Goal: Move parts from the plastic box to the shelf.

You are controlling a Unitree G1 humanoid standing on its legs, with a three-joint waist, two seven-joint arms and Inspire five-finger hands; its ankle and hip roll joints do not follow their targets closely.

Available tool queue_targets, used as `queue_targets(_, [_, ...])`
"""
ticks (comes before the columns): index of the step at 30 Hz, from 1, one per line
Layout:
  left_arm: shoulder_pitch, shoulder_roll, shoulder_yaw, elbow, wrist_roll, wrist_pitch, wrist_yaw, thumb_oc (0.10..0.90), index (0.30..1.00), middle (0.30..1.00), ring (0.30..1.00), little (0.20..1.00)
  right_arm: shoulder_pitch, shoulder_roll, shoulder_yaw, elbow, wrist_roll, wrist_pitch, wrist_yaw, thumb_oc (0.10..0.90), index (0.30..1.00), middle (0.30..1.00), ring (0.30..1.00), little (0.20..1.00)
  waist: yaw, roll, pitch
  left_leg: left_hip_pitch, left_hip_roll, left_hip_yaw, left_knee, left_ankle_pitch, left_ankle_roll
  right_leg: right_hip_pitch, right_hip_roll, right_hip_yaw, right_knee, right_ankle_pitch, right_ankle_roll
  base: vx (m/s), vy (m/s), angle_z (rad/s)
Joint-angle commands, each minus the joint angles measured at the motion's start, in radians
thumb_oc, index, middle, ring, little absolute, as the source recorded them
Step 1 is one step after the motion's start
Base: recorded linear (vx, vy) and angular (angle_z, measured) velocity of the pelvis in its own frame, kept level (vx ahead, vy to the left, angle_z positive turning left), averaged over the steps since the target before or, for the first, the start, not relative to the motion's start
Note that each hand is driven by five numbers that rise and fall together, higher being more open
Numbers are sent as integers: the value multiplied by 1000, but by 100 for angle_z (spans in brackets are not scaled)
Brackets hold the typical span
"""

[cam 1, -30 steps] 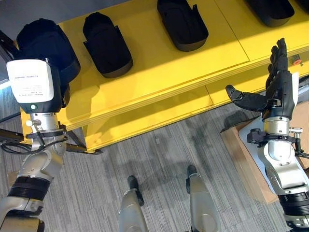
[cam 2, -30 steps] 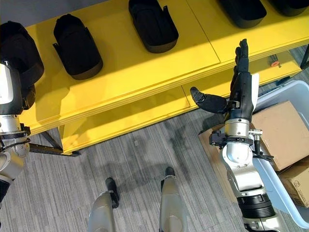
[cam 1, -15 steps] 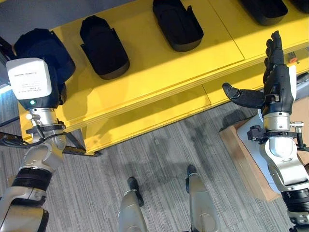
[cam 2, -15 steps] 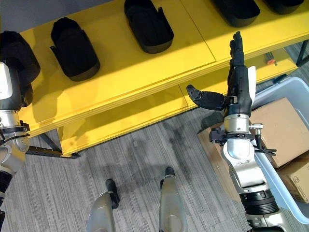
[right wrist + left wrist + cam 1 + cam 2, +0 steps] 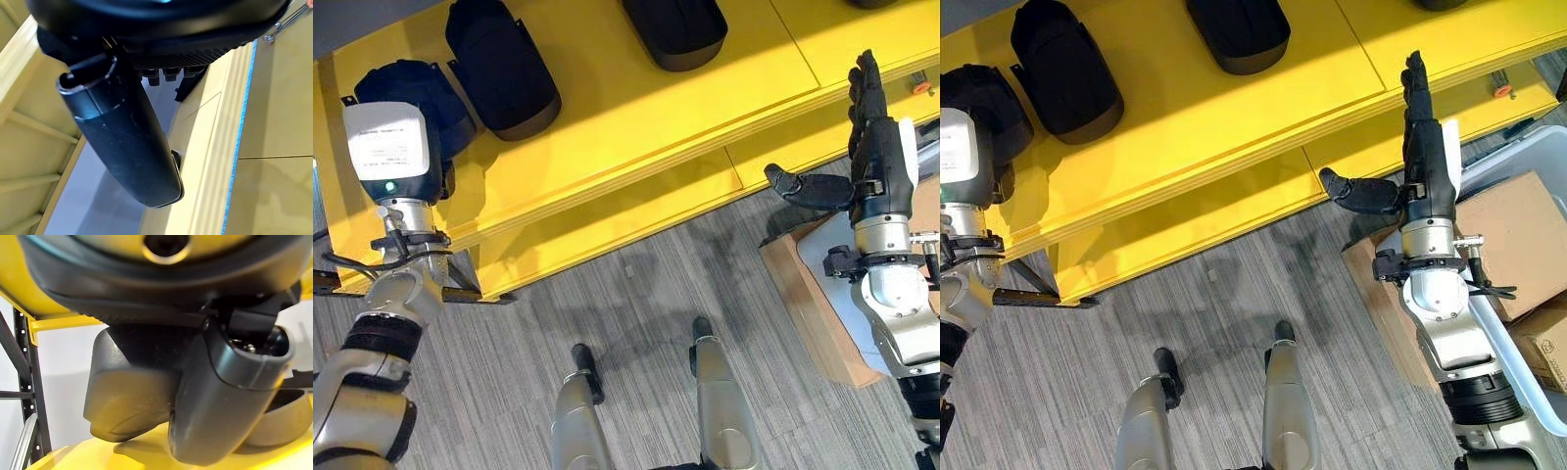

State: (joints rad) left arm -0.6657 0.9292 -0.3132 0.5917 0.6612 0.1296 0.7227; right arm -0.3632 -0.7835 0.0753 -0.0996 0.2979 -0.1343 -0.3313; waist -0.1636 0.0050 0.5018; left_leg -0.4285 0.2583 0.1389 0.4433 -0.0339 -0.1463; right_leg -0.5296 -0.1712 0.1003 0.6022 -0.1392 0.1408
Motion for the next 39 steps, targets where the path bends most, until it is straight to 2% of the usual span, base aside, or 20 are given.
queue_targets(1, [-71, 135, 50, -12, -49, 21, 57, 400, 300, 300, 300, 300, -124, -48, -51, -35, 28, -130, -11, 900, 1000, 1000, 1000, 1000, -8, -31, -89, 23, -1, -37, 73, -122, 40, 24, -17, -28, -98, 33, -32, -48, 20, -1])
queue_targets(3, [-87, 139, 46, -6, -63, 44, 48, 400, 300, 300, 300, 300, -134, -55, -47, -22, 43, -135, -26, 900, 1000, 1000, 1000, 1000, 1, -51, -88, 17, -10, -44, 75, -130, 47, 20, -21, -20, -125, 54, -22, -69, -31, 2])
queue_targets(9, [-84, 137, 61, 51, -64, 32, 41, 400, 300, 300, 300, 300, -158, -53, -22, -29, 48, -124, -45, 900, 1000, 1000, 1000, 1000, 18, -65, -85, -3, -14, -56, 89, -133, 49, 19, -24, -22, -132, 60, -18, -28, -24, 5])
queue_targets(20, [9, 139, 117, 61, -58, 46, -9, 400, 300, 300, 300, 300, -159, -56, -26, -36, 40, -110, -51, 900, 1000, 1000, 1000, 1000, 35, -67, -81, -18, -20, -67, 108, -143, 54, 17, -27, -27, -121, 52, -18, -2, -3, 2])
queue_targets(23, [16, 147, 125, 75, -26, 32, -23, 400, 300, 300, 300, 300, -162, -68, -31, -34, 51, -104, -47, 900, 1000, 1000, 1000, 1000, 34, -67, -80, -18, -19, -66, 109, -144, 54, 13, -26, -28, -119, 54, -19, 0, 0, 0])
queue_targets(32, [-10, 188, 85, 90, 27, 32, -90, 400, 300, 300, 300, 300, -165, -99, -33, -21, 65, -123, -29, 900, 1000, 1000, 1000, 1000, 25, -54, -80, -23, -29, -64, 120, -154, 58, 6, -27, -26, -116, 54, -19, -3, 33, -1])
queue_targets(39, [-7, 204, 59, 93, 51, 21, -82, 400, 300, 300, 300, 300, -166, -111, -31, -26, 70, -126, -30, 900, 1000, 1000, 1000, 1000, 19, -46, -76, -24, -34, -64, 119, -156, 56, 2, -29, -18, -128, 64, -14, -8, 19, -2])
